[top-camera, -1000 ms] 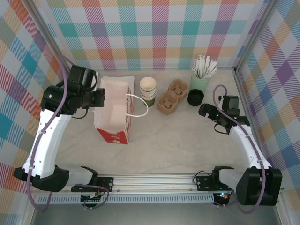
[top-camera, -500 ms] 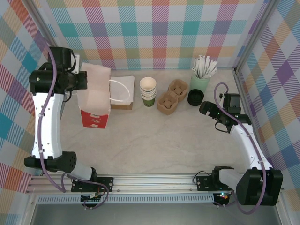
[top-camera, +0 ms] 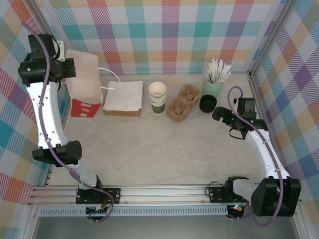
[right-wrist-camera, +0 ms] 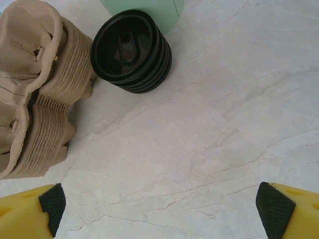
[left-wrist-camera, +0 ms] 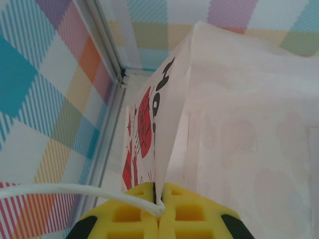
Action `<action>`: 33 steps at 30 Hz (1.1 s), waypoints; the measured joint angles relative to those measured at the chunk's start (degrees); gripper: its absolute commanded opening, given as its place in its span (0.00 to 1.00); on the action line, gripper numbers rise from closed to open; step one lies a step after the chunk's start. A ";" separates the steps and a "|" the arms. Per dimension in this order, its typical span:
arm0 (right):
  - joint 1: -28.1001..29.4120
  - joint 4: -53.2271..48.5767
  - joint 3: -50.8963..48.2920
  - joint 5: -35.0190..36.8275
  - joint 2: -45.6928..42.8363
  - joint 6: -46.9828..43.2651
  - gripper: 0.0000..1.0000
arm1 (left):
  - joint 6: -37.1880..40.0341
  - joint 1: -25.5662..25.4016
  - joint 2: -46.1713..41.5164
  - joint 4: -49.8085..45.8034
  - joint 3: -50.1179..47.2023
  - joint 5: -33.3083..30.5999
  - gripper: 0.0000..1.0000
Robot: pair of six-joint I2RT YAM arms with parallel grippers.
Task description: Pack the takeout coffee
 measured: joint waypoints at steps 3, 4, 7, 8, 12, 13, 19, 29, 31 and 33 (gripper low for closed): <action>0.00 -1.05 1.36 0.76 0.00 -0.68 1.00 | 0.22 1.64 2.95 1.46 2.36 0.00 0.00; 0.00 -1.09 1.70 1.03 0.00 -0.96 1.00 | 0.37 2.05 3.74 1.73 2.58 0.02 0.00; 0.00 -1.68 2.40 1.44 -0.02 -1.38 1.00 | 1.09 2.86 5.95 2.82 2.62 0.55 0.00; 0.00 -1.90 2.43 1.62 -0.04 -1.40 1.00 | 1.29 3.04 6.64 3.15 2.64 0.74 0.00; 0.00 -3.04 2.43 1.62 -0.07 -1.40 1.00 | 2.14 3.28 9.46 4.22 2.89 1.09 0.00; 0.00 -3.30 2.43 1.62 -0.11 -1.38 1.00 | 2.38 3.30 10.14 4.24 3.04 1.11 0.00; 0.00 -4.11 2.43 1.62 -0.55 -1.38 1.00 | 2.97 3.41 12.74 4.26 3.04 2.84 0.00; 0.00 -4.50 2.43 1.62 -0.55 -1.97 1.00 | 3.19 3.41 15.08 4.28 0.90 4.00 0.00; 0.00 -4.50 2.43 1.62 -0.55 -2.23 1.00 | 3.19 3.41 16.41 4.28 0.70 4.15 0.00; 0.00 -4.50 2.43 1.62 -0.55 -2.43 1.00 | 3.19 3.45 17.66 4.28 0.52 4.37 0.04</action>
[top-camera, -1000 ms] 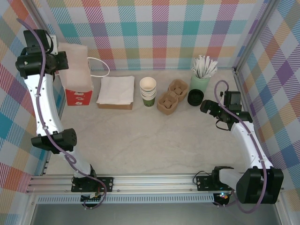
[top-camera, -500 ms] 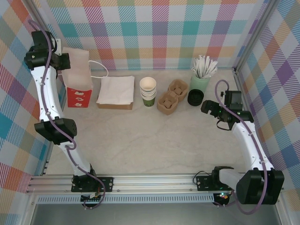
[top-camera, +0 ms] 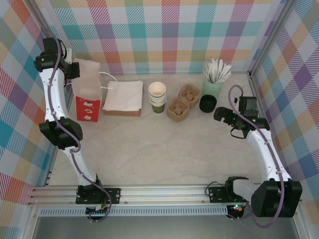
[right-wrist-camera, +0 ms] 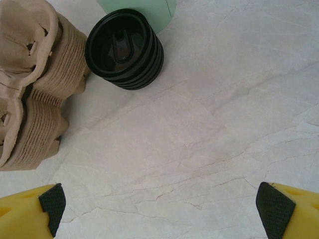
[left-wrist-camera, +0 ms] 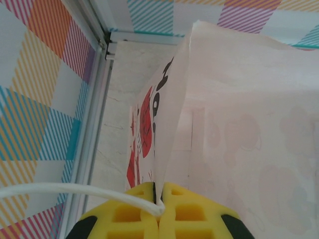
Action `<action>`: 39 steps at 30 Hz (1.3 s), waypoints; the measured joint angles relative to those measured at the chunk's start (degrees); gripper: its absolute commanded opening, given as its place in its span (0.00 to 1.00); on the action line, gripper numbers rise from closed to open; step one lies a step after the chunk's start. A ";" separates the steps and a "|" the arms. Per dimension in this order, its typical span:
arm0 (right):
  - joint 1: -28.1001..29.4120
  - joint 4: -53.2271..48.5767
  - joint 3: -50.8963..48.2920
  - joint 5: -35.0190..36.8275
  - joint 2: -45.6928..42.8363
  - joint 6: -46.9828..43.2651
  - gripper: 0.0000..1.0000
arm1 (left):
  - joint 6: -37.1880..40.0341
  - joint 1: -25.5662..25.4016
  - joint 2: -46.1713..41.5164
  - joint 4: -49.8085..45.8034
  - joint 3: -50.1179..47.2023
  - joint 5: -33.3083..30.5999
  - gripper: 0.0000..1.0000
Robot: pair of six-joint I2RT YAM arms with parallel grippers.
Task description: Pack the takeout coffee
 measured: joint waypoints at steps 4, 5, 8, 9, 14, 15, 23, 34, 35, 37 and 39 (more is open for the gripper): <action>0.00 -0.13 0.00 0.00 -0.07 -0.24 1.00 | -0.35 0.33 1.51 0.00 -0.44 0.09 0.18; 0.00 -0.22 0.00 0.00 -0.11 -0.24 1.00 | -0.37 0.52 1.57 0.00 -0.48 0.00 0.22; 0.00 -0.46 0.00 0.00 -0.26 -0.24 1.00 | -0.74 0.94 1.62 0.04 -0.48 -0.50 0.31; 0.00 -0.48 0.00 0.00 -0.26 -0.22 1.00 | -0.81 1.11 1.62 0.04 -0.48 -0.52 0.34; 0.00 -0.85 0.00 -0.02 -0.26 -0.22 1.00 | -1.86 2.49 1.18 0.00 -0.48 -0.52 0.53; 0.00 -0.85 0.00 -0.02 -0.26 -0.22 1.00 | -2.01 2.62 0.90 0.00 -0.48 -0.55 0.56; 0.00 -1.55 0.00 -0.04 -0.63 -0.22 1.00 | -3.93 2.95 -3.74 -0.24 0.35 -0.33 0.76; 0.00 -2.75 0.02 -2.10 -2.12 0.52 1.00 | -10.40 2.95 -14.01 -0.28 -0.44 8.44 0.91; 0.00 -2.80 0.02 -2.43 -2.16 0.87 1.00 | -11.15 2.95 -16.20 -0.17 -2.12 9.73 0.91; 0.09 -2.82 0.09 -3.08 -2.19 1.38 1.00 | -12.81 2.93 -20.35 0.22 -6.38 12.57 0.91; 0.22 -3.04 0.31 -3.76 -2.19 1.86 1.00 | -14.60 2.45 -24.70 1.09 -11.26 15.23 0.91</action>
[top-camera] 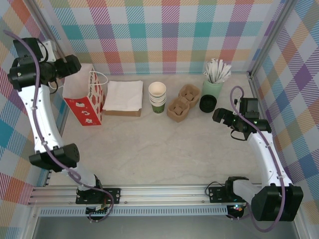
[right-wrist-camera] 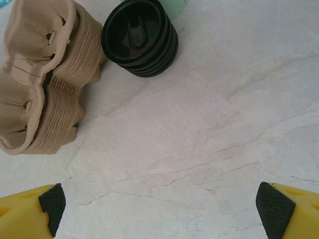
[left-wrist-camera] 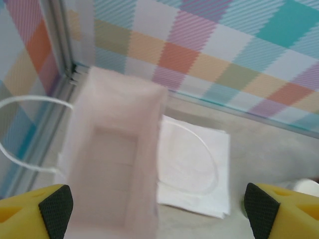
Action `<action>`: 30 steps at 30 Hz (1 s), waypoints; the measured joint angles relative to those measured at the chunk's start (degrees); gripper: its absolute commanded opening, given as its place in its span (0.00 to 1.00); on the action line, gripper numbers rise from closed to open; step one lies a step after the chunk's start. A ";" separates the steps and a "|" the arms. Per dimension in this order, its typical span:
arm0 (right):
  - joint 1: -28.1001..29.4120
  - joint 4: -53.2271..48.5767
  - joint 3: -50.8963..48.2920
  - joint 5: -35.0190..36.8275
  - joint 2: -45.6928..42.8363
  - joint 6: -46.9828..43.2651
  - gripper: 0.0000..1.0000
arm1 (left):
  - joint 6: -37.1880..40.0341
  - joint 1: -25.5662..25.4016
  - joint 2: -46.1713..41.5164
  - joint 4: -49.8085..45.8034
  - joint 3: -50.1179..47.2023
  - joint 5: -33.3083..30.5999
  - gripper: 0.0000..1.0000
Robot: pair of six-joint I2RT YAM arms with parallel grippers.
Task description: Pack the takeout coffee
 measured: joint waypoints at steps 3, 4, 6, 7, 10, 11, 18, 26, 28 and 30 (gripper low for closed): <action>0.07 -0.28 0.85 -1.14 -0.04 1.01 1.00 | -2.69 -2.23 -5.70 1.57 -6.58 2.82 0.90; 0.07 -0.35 1.11 -1.51 -0.07 1.27 1.00 | -3.56 -3.54 -7.41 2.25 -8.66 3.76 0.90; 0.07 -0.37 1.53 -2.23 -0.07 2.23 1.00 | -5.27 -7.10 -10.54 3.80 -13.11 5.25 0.89; 0.07 -0.37 1.66 -2.71 -0.07 2.73 1.00 | -6.01 -9.07 -11.91 4.61 -15.34 5.84 0.89; 0.07 -0.39 1.73 -4.24 -0.07 4.44 1.00 | -8.52 -15.67 -15.17 6.78 -21.68 6.34 0.89; 0.07 -0.39 1.77 -4.79 -0.07 5.09 1.00 | -9.44 -18.12 -16.15 7.78 -24.13 6.27 0.89; 0.11 -0.39 2.45 -8.13 -0.07 8.55 0.97 | -15.56 -29.38 -19.19 14.27 -38.95 5.35 0.88; 0.11 -0.39 2.49 -10.27 0.02 10.43 0.92 | -22.58 -35.43 -19.32 23.52 -53.44 4.76 0.87; 0.11 -0.39 2.49 -10.58 0.33 10.45 0.90 | -24.63 -36.33 -19.43 26.43 -57.29 4.74 0.87; 0.17 -0.37 2.49 -10.86 0.87 10.54 0.88 | -26.58 -36.74 -19.65 28.98 -60.94 4.46 0.87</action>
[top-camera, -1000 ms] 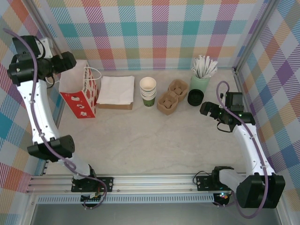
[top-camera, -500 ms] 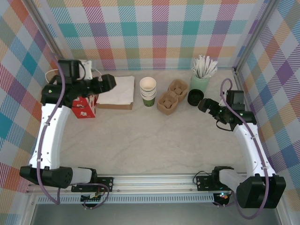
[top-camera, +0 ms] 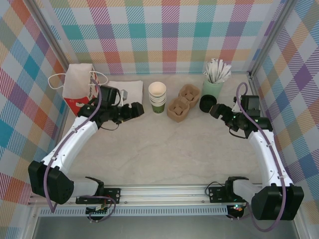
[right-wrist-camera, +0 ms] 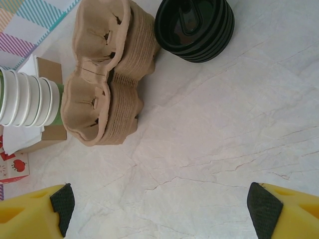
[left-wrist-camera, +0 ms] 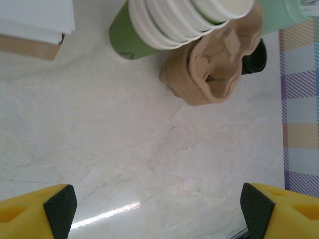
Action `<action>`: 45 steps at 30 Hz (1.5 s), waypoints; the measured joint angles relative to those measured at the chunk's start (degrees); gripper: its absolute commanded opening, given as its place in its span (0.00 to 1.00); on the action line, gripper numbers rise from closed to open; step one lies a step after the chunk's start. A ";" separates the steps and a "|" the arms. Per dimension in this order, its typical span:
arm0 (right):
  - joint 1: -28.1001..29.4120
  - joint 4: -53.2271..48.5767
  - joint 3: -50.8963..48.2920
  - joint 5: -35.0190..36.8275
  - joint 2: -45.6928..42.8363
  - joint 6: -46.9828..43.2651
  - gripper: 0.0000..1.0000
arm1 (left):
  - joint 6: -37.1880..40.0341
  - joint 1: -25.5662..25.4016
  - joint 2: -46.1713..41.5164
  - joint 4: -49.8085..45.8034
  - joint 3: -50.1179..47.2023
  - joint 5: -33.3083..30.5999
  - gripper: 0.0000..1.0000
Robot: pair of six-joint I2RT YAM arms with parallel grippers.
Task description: Pack the takeout coffee
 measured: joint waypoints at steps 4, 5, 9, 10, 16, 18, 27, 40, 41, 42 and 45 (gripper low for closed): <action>0.31 0.04 -0.04 -0.20 1.42 0.76 0.88 | -4.13 -0.70 -0.22 4.90 -6.47 -0.50 0.87; 0.35 0.04 -0.07 -0.24 1.81 0.98 0.88 | -5.01 -1.03 -0.22 6.05 -7.85 -0.61 0.87; 1.07 0.17 -0.07 -0.24 3.37 1.42 0.88 | -7.58 -1.53 -0.20 8.96 -10.69 -0.74 0.87; 1.22 0.26 -0.07 -0.24 3.76 1.46 0.88 | -7.98 -1.53 -0.09 9.38 -10.71 -0.74 0.87; 1.81 0.96 -0.09 -0.22 5.03 1.81 0.88 | -8.85 -1.53 3.41 11.82 -8.50 -0.83 0.87; 1.81 0.94 -0.15 -0.22 5.18 1.84 0.88 | -8.85 -1.53 5.64 12.15 -6.36 -0.98 0.86; 1.81 0.92 -0.15 -0.22 5.31 1.81 0.89 | -8.57 -1.53 15.85 13.18 7.93 -1.97 0.82; 2.03 0.90 -0.15 -0.22 5.31 1.36 0.89 | -2.89 -1.53 33.11 3.37 34.14 -7.02 0.61; 2.08 0.90 -0.15 -0.20 5.31 1.18 0.89 | -2.47 -1.53 34.36 2.19 35.91 -7.21 0.58; 2.08 0.87 -0.15 -0.22 5.31 1.11 0.89 | -2.10 -1.53 35.34 1.53 37.09 -7.26 0.56; 2.08 0.87 -0.15 -0.20 5.31 0.85 0.89 | -1.07 -1.53 37.64 -0.37 39.85 -7.21 0.47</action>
